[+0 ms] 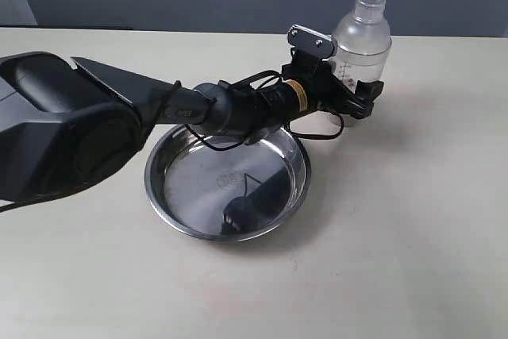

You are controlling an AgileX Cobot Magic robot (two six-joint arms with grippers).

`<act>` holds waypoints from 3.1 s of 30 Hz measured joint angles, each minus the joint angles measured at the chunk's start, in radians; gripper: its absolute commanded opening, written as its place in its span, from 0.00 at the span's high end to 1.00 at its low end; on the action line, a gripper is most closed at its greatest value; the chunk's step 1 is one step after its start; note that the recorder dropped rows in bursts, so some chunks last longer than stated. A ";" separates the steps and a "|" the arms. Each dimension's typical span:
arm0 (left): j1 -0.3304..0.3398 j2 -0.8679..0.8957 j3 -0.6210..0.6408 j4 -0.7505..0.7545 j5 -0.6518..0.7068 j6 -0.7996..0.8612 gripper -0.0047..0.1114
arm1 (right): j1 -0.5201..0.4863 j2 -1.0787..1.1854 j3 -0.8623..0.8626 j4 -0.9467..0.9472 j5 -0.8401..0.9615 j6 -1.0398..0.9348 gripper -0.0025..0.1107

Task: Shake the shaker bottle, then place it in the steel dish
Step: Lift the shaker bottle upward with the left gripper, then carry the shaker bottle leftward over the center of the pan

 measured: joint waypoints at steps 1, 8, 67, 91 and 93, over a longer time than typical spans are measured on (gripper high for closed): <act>0.000 0.000 -0.002 0.020 -0.002 0.000 0.65 | 0.000 0.000 0.000 0.000 0.000 0.000 0.99; -0.032 0.000 -0.006 0.114 -0.019 -0.021 0.89 | 0.000 0.000 0.000 0.000 -0.009 0.000 0.99; 0.123 -0.789 1.184 -0.214 -0.225 0.071 0.96 | 0.000 0.000 0.000 -0.002 -0.011 0.000 0.99; 0.053 -0.933 1.187 -0.343 -0.146 0.275 0.96 | 0.000 0.000 0.000 0.002 -0.009 0.000 0.99; 0.051 -0.919 1.216 -0.331 -0.125 0.245 0.96 | 0.000 0.000 0.000 0.002 -0.009 0.000 0.99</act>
